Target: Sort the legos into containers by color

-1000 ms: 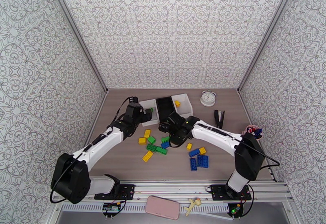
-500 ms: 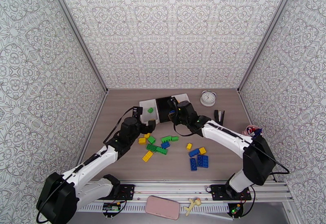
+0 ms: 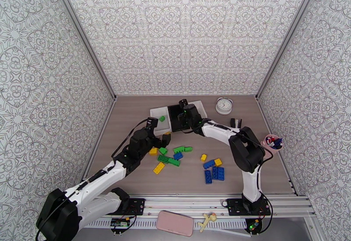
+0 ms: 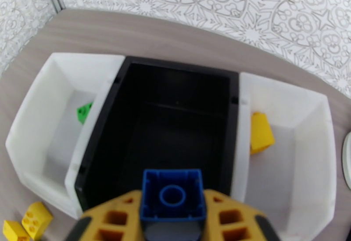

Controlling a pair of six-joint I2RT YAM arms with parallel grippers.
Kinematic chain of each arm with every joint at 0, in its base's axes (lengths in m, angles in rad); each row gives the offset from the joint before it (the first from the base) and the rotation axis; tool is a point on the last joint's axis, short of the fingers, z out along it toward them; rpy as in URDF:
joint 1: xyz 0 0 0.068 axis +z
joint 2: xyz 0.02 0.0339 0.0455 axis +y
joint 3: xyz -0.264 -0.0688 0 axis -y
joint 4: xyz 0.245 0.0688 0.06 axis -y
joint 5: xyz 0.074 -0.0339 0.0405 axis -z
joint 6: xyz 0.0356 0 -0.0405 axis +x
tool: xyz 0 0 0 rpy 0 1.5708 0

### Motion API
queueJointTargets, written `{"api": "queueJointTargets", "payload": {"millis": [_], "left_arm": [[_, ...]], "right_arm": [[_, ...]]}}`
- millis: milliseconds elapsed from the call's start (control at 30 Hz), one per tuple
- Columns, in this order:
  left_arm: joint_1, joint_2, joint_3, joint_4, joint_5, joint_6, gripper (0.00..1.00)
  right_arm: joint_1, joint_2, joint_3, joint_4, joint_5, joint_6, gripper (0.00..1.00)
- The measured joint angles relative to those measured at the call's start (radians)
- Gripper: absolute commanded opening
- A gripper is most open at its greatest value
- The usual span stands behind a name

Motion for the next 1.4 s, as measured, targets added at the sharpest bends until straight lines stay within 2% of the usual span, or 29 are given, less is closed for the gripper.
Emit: {"api": "queueJointTargets", "payload": {"millis": [133,200,433,567,733,900,1133,1400], "left_arm": [[-0.005,-0.001,-0.006,0.0,0.0,0.01,1.0],[-0.007,-0.002,-0.009,0.0,0.0,0.014,1.0],[-0.009,-0.008,-0.013,-0.001,-0.009,0.012,1.0],[-0.006,-0.004,-0.013,-0.016,-0.063,-0.021,1.0],[0.035,0.036,-0.006,-0.073,-0.122,-0.108,1.0],[0.076,0.106,0.05,-0.2,-0.14,-0.185,0.96],[0.128,0.202,0.163,-0.38,-0.111,-0.247,0.97],[0.132,0.385,0.315,-0.557,-0.072,-0.267,0.94]], "right_arm": [[0.0,0.066,0.065,0.01,0.001,0.002,0.26],[0.0,0.094,0.09,0.012,0.0,0.001,0.32],[0.0,0.106,0.103,0.021,-0.029,-0.045,0.66],[0.0,0.066,0.073,0.025,-0.047,-0.071,0.76],[0.0,-0.066,-0.008,0.033,-0.072,-0.112,0.85],[0.0,-0.212,-0.117,0.077,-0.115,-0.166,0.9],[0.0,-0.354,-0.226,0.04,-0.253,-0.283,0.99],[0.0,-0.448,-0.282,-0.044,-0.344,-0.393,1.0]]}}
